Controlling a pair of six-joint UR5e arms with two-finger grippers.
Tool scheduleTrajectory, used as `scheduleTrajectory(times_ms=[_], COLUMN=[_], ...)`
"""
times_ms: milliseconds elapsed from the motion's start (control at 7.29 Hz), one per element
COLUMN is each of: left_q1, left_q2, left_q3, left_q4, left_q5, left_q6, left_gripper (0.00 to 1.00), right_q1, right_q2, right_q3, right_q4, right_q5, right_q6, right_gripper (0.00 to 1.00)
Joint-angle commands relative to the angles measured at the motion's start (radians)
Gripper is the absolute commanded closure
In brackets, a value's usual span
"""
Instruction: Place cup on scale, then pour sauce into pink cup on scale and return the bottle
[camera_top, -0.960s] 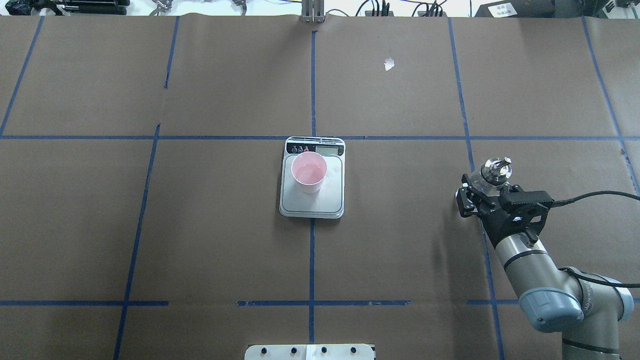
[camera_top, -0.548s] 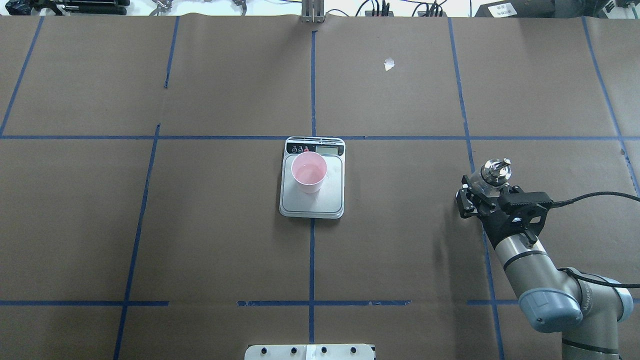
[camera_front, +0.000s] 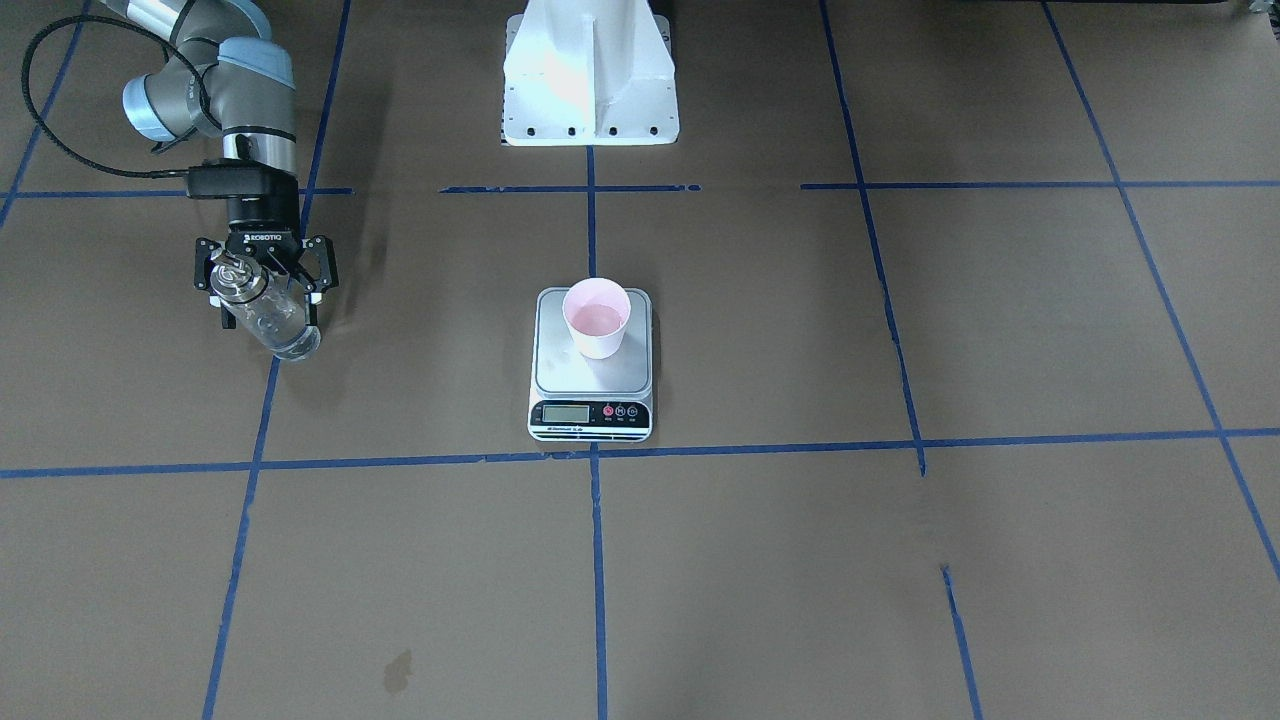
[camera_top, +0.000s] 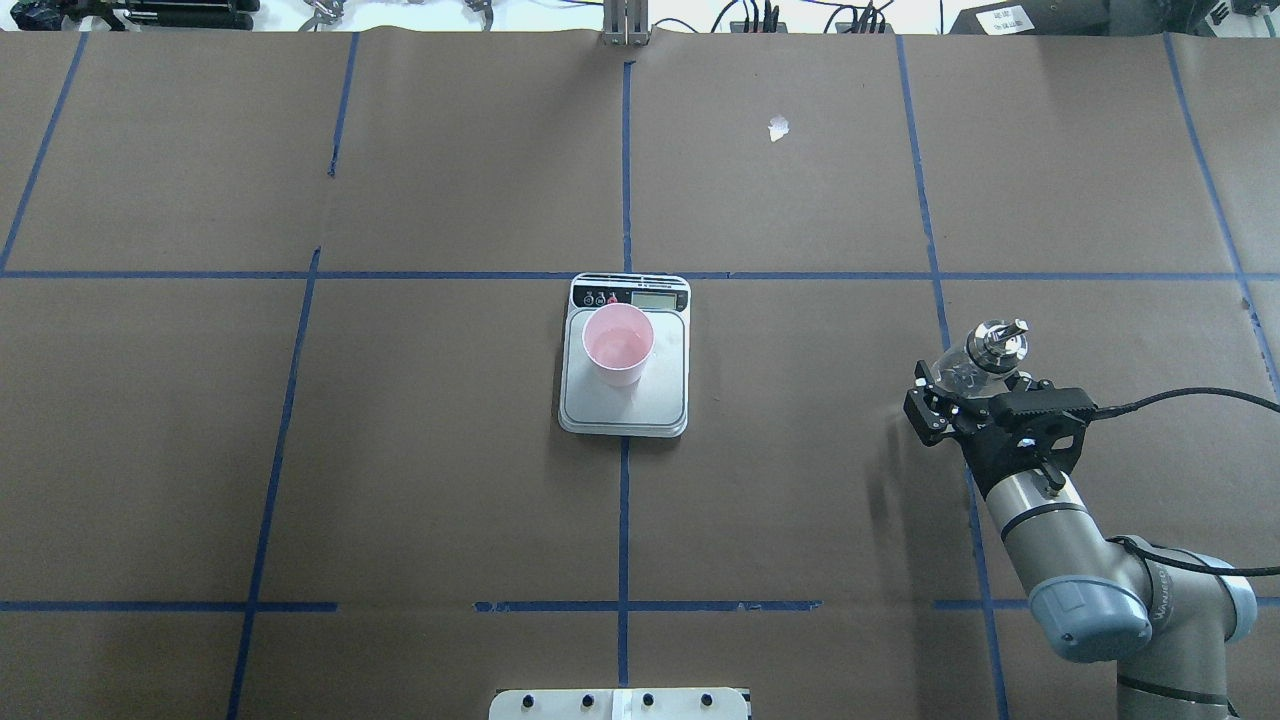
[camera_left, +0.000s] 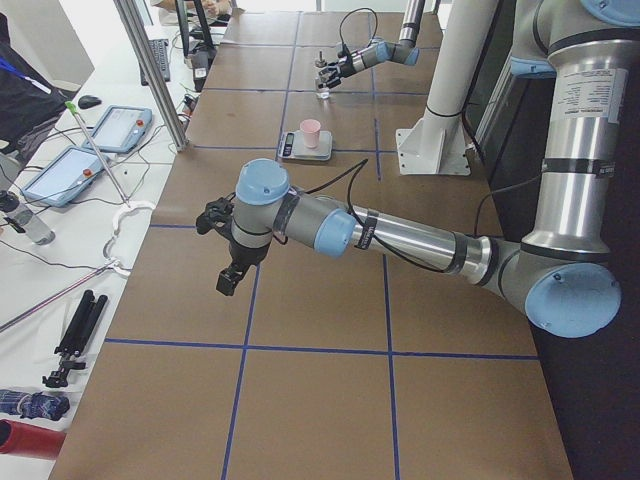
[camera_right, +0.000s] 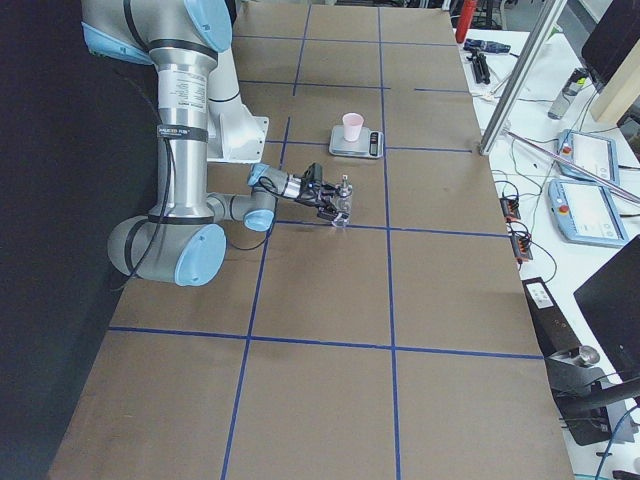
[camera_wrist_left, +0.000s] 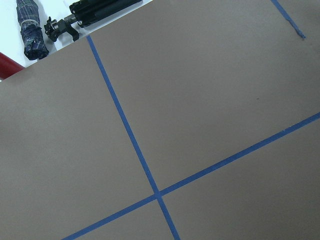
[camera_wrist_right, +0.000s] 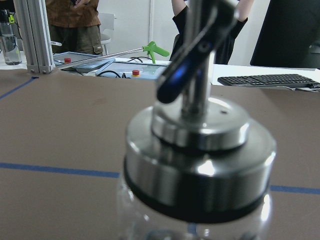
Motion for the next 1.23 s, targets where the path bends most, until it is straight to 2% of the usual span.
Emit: scheduleTrajectory(times_ms=[0, 686, 1097], left_q1=[0.0, 0.0, 0.0], left_q2=[0.001, 0.001, 0.001], left_q3=[0.0, 0.002, 0.002], left_q4=[0.0, 0.0, 0.0], left_q5=[0.0, 0.0, 0.0], left_q6=[0.0, 0.0, 0.0], left_gripper=[0.0, 0.0, 0.0], right_q1=[-0.001, -0.004, -0.048], right_q2=[0.001, 0.001, -0.013], right_q3=[0.001, 0.015, 0.05], right_q4=[0.002, 0.003, 0.005], right_q5=[0.0, -0.006, -0.057], right_q6=[-0.001, -0.001, -0.001], right_gripper=[0.0, 0.0, 0.0])
